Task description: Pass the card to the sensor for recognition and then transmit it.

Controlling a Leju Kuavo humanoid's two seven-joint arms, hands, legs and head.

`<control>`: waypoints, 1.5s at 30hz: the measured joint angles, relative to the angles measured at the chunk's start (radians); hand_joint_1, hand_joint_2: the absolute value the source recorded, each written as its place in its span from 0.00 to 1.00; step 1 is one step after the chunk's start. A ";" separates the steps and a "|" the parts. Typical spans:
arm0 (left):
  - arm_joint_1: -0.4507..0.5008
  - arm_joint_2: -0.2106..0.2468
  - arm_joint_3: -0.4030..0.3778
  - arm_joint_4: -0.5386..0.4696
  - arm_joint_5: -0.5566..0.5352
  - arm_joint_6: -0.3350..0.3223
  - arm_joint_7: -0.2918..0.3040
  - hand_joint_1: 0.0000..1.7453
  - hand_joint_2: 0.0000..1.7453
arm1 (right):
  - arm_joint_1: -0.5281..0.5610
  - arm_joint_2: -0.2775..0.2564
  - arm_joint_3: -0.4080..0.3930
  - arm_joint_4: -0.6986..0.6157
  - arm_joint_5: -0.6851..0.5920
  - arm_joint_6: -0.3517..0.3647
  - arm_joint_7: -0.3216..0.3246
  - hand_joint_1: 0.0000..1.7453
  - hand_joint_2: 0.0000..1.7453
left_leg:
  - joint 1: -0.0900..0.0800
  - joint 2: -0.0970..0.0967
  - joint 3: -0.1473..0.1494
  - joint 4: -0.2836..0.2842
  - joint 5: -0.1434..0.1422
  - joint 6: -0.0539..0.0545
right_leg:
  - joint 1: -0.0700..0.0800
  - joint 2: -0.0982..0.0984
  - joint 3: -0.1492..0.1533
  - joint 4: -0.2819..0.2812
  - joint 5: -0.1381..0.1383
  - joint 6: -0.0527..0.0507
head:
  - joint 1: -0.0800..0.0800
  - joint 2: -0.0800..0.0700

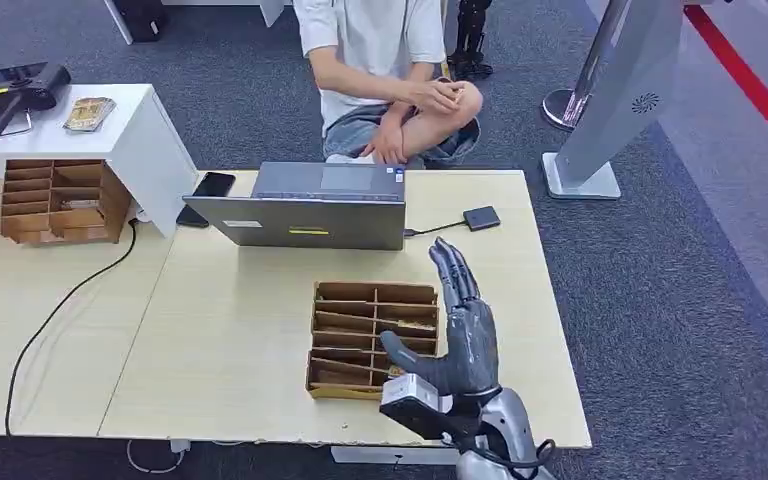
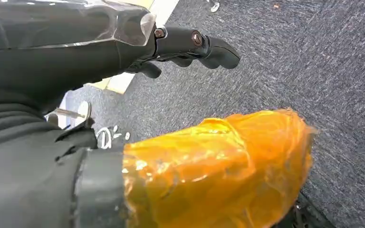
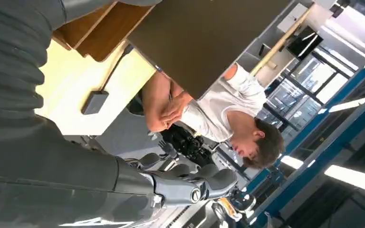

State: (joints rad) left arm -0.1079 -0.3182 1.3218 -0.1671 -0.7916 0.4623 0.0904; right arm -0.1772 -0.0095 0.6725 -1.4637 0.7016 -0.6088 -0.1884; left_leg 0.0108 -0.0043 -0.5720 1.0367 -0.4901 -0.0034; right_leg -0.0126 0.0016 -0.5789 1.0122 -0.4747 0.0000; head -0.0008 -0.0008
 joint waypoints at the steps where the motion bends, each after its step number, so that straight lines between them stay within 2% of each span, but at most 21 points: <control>1: 0.000 0.000 0.000 0.000 0.000 0.000 0.000 0.00 0.00 | 0.001 -0.001 0.002 0.000 0.008 0.000 0.002 0.00 1.00 | 0.000 0.000 0.000 0.000 0.000 0.000 | 0.000 0.000 0.000 0.000 0.000 0.000 | 0.000 0.000; 20: 0.000 0.000 0.000 0.000 -0.004 0.000 0.000 0.00 0.00 | -0.001 -0.024 0.026 0.015 0.172 0.057 0.095 0.00 1.00 | 0.000 0.000 0.000 0.000 0.000 0.000 | 0.000 0.000 0.000 0.000 0.000 0.000 | 0.000 0.000; 32: 0.000 0.000 0.000 0.000 -0.013 -0.002 0.000 0.00 0.00 | -0.020 -0.037 0.029 0.056 0.232 0.094 0.151 0.00 1.00 | 0.000 0.000 0.000 0.000 0.000 0.000 | 0.000 0.000 0.000 0.000 0.000 0.000 | 0.000 0.000; 45: 0.000 0.002 0.000 0.000 -0.017 -0.006 0.000 0.00 0.00 | -0.029 -0.043 0.029 0.096 0.276 0.096 0.189 0.00 1.00 | 0.000 0.000 0.000 0.000 0.000 0.000 | 0.000 0.000 0.000 0.000 0.000 0.000 | 0.000 0.000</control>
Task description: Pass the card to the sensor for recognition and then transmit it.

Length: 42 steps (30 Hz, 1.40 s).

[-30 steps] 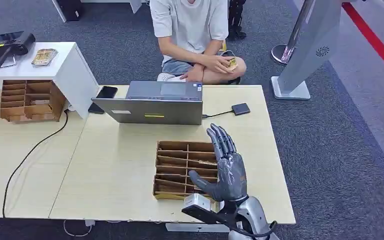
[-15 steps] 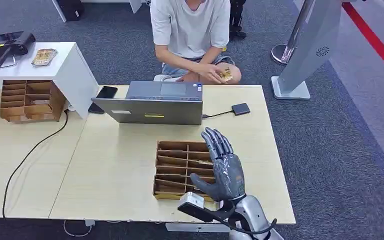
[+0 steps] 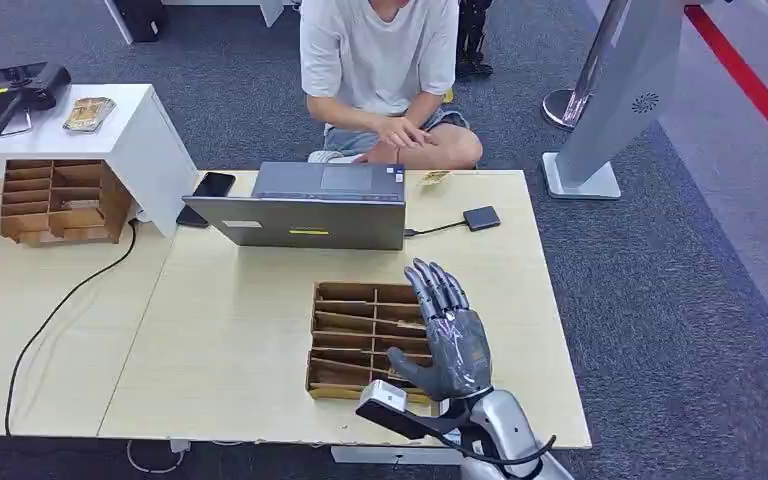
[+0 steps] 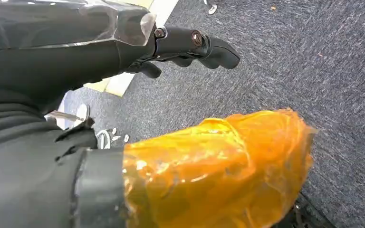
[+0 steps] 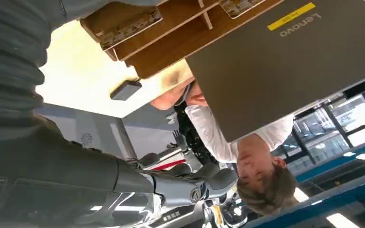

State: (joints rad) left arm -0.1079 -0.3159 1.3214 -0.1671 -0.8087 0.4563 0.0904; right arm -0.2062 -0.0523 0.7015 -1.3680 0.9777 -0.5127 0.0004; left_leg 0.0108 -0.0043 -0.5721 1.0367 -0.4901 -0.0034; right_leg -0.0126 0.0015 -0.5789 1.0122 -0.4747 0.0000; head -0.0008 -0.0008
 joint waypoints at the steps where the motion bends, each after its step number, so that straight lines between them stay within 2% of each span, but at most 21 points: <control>1: 0.000 0.000 0.000 0.000 0.000 0.000 0.000 0.00 0.00 | -0.001 -0.001 0.000 0.003 0.008 0.001 0.007 0.00 1.00 | 0.000 0.000 0.000 0.000 0.000 0.000 | 0.000 0.000 0.000 0.000 0.000 0.000 | 0.000 0.000; 7: 0.000 0.000 0.000 0.000 0.000 -0.001 0.000 0.00 0.00 | -0.003 -0.003 0.000 0.021 0.049 0.007 0.039 0.00 1.00 | 0.000 0.000 0.000 0.000 0.000 0.000 | 0.000 0.000 0.000 0.000 0.000 0.000 | 0.000 0.000; 42: 0.000 0.001 0.000 0.000 0.000 -0.004 0.000 0.00 0.00 | -0.019 -0.008 0.000 0.085 0.101 0.045 0.085 0.00 1.00 | 0.000 0.000 0.000 0.000 0.000 0.000 | 0.000 0.000 0.000 0.000 0.000 0.000 | 0.000 0.000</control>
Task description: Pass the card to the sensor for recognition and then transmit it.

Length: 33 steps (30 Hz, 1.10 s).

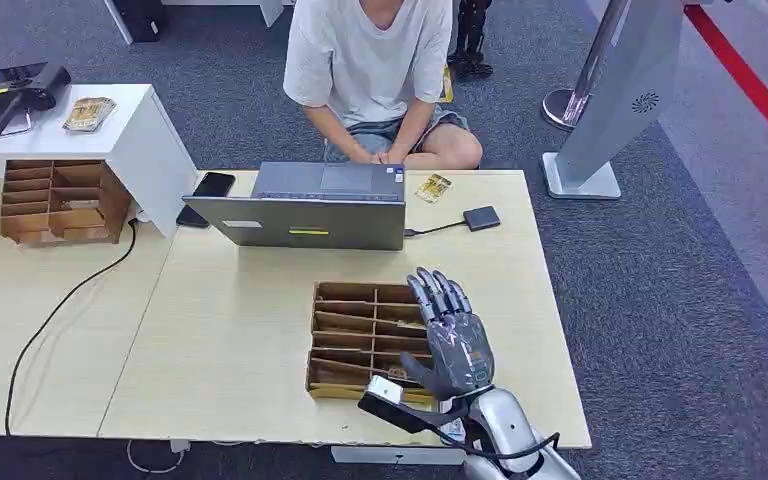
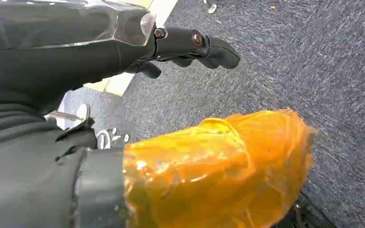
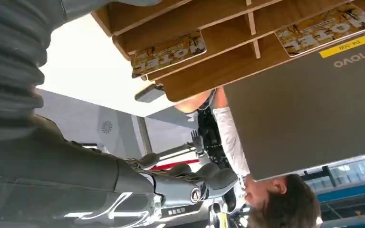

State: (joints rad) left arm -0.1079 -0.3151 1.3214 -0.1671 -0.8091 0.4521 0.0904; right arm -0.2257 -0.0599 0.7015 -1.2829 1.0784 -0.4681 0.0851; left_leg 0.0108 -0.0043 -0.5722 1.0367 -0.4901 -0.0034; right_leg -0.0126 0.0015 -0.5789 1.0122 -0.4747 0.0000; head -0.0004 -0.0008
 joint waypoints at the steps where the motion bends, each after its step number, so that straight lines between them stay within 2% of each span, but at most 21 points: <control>1: 0.000 0.000 0.000 0.000 0.000 0.000 0.000 0.00 0.00 | 0.000 0.000 0.000 0.002 0.000 0.000 0.000 0.00 1.00 | 0.000 0.000 0.000 0.000 0.000 0.000 | 0.000 0.000 0.000 0.000 0.000 0.000 | 0.000 0.000; 33: 0.000 0.000 0.000 0.000 0.004 0.000 -0.003 0.00 0.00 | -0.002 0.000 0.000 0.014 0.000 0.006 0.000 0.01 1.00 | 0.000 0.000 0.000 0.000 0.000 0.000 | 0.000 0.000 0.000 0.000 0.000 0.000 | 0.000 0.000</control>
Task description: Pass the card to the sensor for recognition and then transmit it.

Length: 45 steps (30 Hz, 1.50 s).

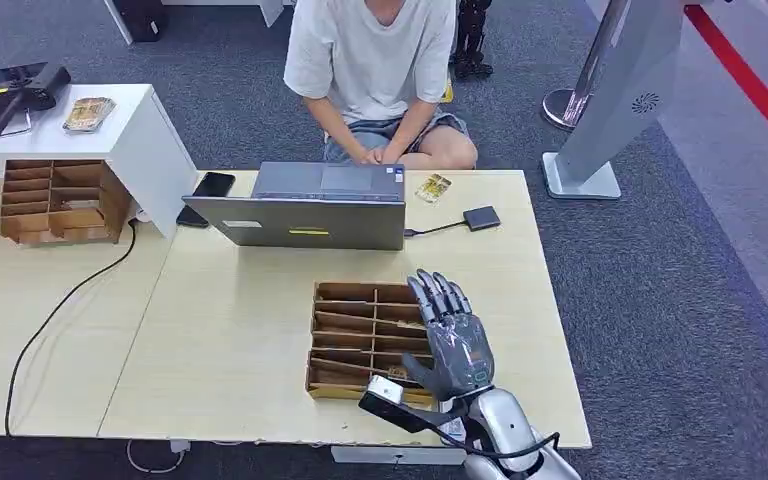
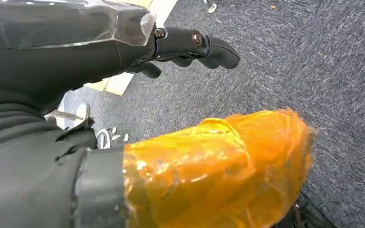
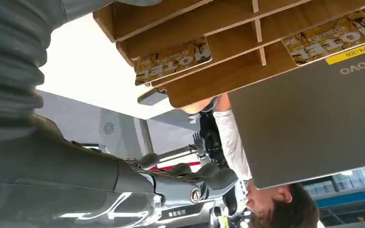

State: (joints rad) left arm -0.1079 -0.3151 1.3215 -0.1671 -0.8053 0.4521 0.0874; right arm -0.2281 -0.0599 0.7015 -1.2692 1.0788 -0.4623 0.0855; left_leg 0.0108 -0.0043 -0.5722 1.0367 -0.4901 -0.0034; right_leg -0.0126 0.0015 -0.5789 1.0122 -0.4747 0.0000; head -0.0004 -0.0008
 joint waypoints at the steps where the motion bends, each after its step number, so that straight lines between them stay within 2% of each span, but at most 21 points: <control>1: 0.000 0.000 0.000 0.000 0.000 0.000 0.000 0.00 0.00 | 0.000 0.000 0.000 0.000 0.000 0.000 0.000 0.02 1.00 | 0.000 0.000 0.000 0.000 0.000 0.000 | 0.000 0.000 0.000 0.000 0.000 0.000 | 0.000 0.000; 6: 0.000 0.000 0.000 0.000 0.000 0.000 0.000 0.00 0.00 | 0.000 0.000 0.000 0.003 0.000 0.002 0.000 0.06 1.00 | 0.000 0.000 0.000 0.000 0.000 0.000 | 0.000 0.000 0.000 0.000 0.000 0.000 | 0.000 0.000; 16: 0.000 0.000 0.000 0.000 0.002 0.000 -0.003 0.00 0.00 | -0.005 0.000 0.000 0.009 0.000 0.005 0.000 0.29 1.00 | 0.000 0.000 0.000 0.000 0.000 0.000 | 0.000 0.000 0.000 0.000 0.000 0.000 | 0.000 0.000; 22: 0.000 0.000 0.000 0.000 0.003 0.000 -0.003 0.00 0.00 | -0.010 0.000 0.001 0.014 0.000 0.010 0.000 0.26 1.00 | 0.000 0.000 0.000 0.000 0.000 0.000 | 0.000 0.000 0.000 0.000 0.000 0.000 | 0.000 0.000; 34: 0.000 0.000 0.000 0.000 0.003 0.000 -0.003 0.00 0.00 | -0.010 0.000 0.003 0.015 -0.001 0.013 0.000 0.27 1.00 | 0.000 0.000 0.000 0.000 0.000 0.000 | 0.000 0.000 0.000 0.000 0.000 0.000 | 0.000 0.000; 38: 0.000 0.000 0.000 0.000 0.003 0.000 -0.003 0.00 0.00 | -0.010 0.000 0.004 0.015 -0.001 0.014 0.000 0.33 1.00 | 0.000 0.000 0.000 0.000 0.000 0.000 | 0.000 0.000 0.000 0.000 0.000 0.000 | 0.000 0.000; 40: 0.000 0.000 0.000 0.000 0.003 0.000 -0.003 0.00 0.00 | -0.010 0.000 0.004 0.015 -0.001 0.013 0.000 0.32 1.00 | 0.000 0.000 0.000 0.000 0.000 0.000 | 0.000 0.000 0.000 0.000 0.000 0.000 | 0.000 0.000; 44: 0.000 0.000 0.000 0.000 0.003 0.000 -0.003 0.00 0.00 | -0.010 0.000 0.005 0.016 -0.001 0.014 0.000 0.39 1.00 | 0.000 0.000 0.000 0.000 0.000 0.000 | 0.000 0.000 0.000 0.000 0.000 0.000 | 0.000 0.000; 45: 0.000 0.000 0.000 0.000 0.003 0.000 -0.003 0.00 0.00 | -0.010 0.000 0.005 0.016 -0.001 0.014 0.000 0.38 1.00 | 0.000 0.000 0.000 0.000 0.000 0.000 | 0.000 0.000 0.000 0.000 0.000 0.000 | 0.000 0.000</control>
State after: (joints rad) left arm -0.1079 -0.3151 1.3218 -0.1671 -0.8019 0.4521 0.0843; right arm -0.2384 -0.0599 0.7069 -1.2531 1.0780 -0.4486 0.0858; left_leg 0.0108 -0.0043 -0.5722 1.0367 -0.4901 -0.0034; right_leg -0.0126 0.0015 -0.5789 1.0122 -0.4747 0.0000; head -0.0004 -0.0008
